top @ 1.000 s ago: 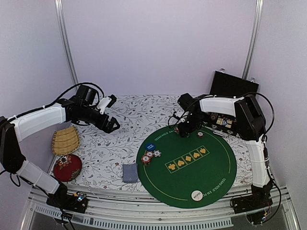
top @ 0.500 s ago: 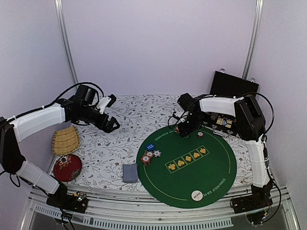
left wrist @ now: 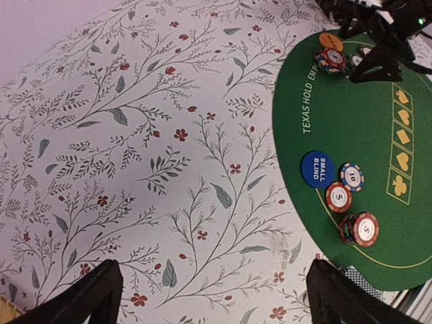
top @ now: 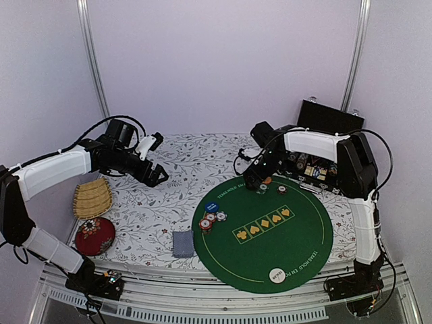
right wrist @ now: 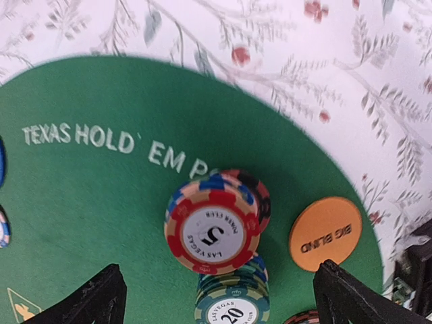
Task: Distribute texas hold em gaming equipment
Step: Adjust the poker chips pile in the big blind area, then pick up the face-down deck piles from the corner of the board.
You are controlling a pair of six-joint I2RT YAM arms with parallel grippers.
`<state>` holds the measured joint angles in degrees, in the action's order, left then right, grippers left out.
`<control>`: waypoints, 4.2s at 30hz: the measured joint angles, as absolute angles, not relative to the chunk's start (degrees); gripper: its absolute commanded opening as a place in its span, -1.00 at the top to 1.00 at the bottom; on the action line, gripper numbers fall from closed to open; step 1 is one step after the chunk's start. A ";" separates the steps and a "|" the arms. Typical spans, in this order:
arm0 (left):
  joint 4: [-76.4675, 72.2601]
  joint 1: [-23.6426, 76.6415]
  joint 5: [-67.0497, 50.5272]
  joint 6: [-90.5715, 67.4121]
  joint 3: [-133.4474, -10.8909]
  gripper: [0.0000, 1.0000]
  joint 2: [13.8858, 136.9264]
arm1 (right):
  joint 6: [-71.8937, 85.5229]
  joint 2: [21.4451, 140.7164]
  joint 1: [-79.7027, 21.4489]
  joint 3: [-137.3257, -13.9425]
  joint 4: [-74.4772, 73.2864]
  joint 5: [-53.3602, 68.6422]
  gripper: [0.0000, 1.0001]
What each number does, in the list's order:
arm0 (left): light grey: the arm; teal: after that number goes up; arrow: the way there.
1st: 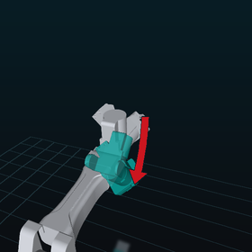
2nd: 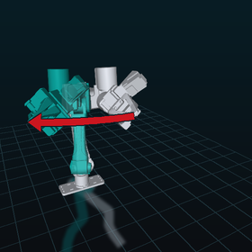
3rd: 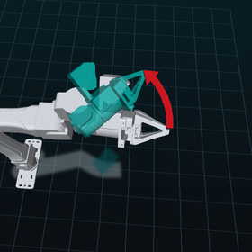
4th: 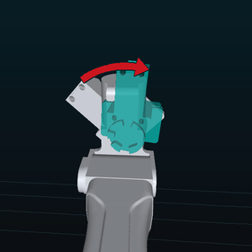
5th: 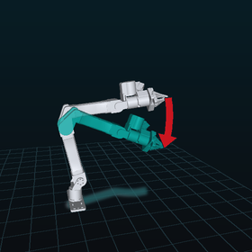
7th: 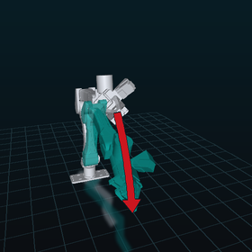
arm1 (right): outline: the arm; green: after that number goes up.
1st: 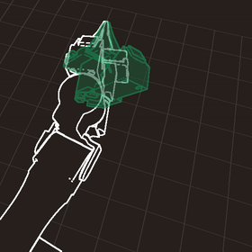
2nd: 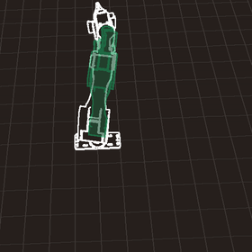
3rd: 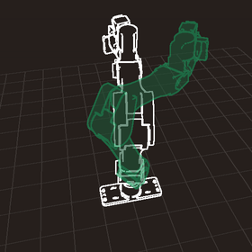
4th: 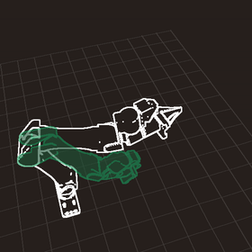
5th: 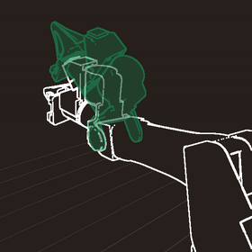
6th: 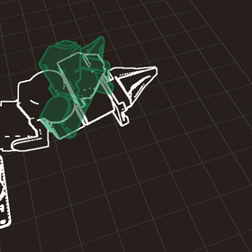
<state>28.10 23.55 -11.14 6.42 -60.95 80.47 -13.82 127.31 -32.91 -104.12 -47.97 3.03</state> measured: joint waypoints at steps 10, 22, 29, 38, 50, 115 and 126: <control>28.10 23.55 -11.14 6.42 -60.95 -0.95 80.47 | -14.66 130.50 -33.04 -112.62 -47.51 2.31 -0.83; 28.10 23.55 -11.16 6.42 -60.95 -0.95 80.47 | -16.08 137.36 -33.80 -114.41 -48.40 2.26 -0.27; 28.12 23.55 -11.14 6.39 -60.95 -0.96 80.47 | -16.40 137.71 -34.09 -114.83 -48.88 2.26 0.33; 28.10 23.55 -11.14 6.42 -60.95 -0.95 80.47 | -16.69 137.69 -34.13 -114.85 -49.06 2.09 -0.05; 28.12 23.55 -11.16 6.39 -60.95 -0.95 80.47 | -18.22 136.75 -34.83 -114.78 -48.60 1.23 -0.98; 32.93 67.02 19.92 -56.29 -53.39 -0.97 94.72 | 3.42 82.78 -37.08 -67.77 -15.27 8.32 -0.98; 33.56 67.02 19.09 -57.28 -49.80 -0.95 94.48 | 3.11 82.78 -37.08 -67.77 -15.35 9.15 -0.98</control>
